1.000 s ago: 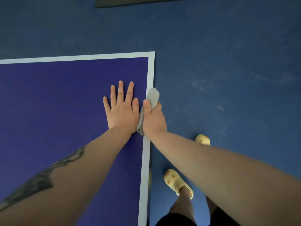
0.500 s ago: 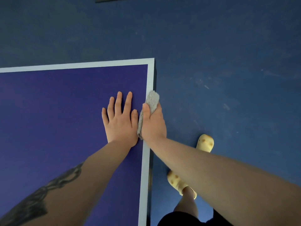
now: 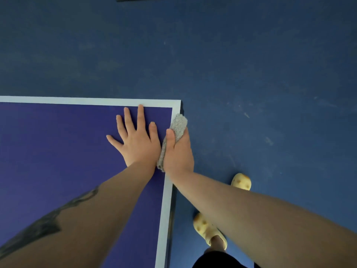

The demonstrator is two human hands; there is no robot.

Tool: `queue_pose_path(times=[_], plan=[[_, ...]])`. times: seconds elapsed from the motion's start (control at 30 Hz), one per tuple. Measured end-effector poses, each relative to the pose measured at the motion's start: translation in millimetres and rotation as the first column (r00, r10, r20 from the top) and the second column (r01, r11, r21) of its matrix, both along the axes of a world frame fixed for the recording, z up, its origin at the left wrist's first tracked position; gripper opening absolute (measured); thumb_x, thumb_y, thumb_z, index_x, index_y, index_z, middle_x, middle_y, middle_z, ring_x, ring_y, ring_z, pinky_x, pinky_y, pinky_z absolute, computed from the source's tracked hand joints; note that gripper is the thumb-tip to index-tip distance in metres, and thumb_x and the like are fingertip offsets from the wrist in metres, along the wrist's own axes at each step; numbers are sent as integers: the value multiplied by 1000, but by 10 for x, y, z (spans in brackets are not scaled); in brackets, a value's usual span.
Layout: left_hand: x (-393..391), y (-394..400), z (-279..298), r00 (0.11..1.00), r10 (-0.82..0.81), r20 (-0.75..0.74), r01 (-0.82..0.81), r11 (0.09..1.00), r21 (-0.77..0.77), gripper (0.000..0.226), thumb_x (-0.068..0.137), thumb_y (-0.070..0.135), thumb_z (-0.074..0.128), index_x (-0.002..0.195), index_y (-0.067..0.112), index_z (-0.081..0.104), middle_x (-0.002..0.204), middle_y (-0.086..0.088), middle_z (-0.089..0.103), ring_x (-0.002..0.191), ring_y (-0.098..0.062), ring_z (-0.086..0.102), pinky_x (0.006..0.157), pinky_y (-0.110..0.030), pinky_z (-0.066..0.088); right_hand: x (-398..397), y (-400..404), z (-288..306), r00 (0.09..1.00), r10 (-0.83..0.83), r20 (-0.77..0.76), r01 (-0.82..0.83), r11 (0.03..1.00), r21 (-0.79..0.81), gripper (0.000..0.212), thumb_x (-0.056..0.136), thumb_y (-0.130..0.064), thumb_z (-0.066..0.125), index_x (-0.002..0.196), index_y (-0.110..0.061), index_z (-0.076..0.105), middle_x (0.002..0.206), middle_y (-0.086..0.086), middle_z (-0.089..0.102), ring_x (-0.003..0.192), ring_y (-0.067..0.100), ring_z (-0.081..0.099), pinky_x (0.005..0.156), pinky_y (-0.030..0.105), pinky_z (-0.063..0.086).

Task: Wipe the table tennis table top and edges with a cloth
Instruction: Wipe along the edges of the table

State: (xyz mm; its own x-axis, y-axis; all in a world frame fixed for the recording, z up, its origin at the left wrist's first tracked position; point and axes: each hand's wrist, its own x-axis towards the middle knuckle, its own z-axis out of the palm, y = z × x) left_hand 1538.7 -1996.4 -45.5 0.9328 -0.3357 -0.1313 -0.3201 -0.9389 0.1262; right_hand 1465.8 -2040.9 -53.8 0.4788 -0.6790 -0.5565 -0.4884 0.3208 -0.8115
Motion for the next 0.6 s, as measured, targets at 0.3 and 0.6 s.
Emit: queue_pose_path(times=[0.3,0.6], plan=[[12,-14,16,1000,18,8,-18,1000,15,59,99,45,25,154,40,6,164,6,3,150,-17,-4,117,-59,-2,-10,-94,-8,991,128,-24,-126,990,55,69,99,-57,37,157,-25,14,156,-6,37,135,16,45,108,39,41],[3,-6,27,1000,6,15,-6,1000,16,57,100,45,22,154,40,6,164,4,5,150,-17,-4,117,-59,-1,178,-503,113,954,278,-109,-273,960,60,75,102,-54,31,159,-16,1,163,4,21,142,25,36,110,39,34]])
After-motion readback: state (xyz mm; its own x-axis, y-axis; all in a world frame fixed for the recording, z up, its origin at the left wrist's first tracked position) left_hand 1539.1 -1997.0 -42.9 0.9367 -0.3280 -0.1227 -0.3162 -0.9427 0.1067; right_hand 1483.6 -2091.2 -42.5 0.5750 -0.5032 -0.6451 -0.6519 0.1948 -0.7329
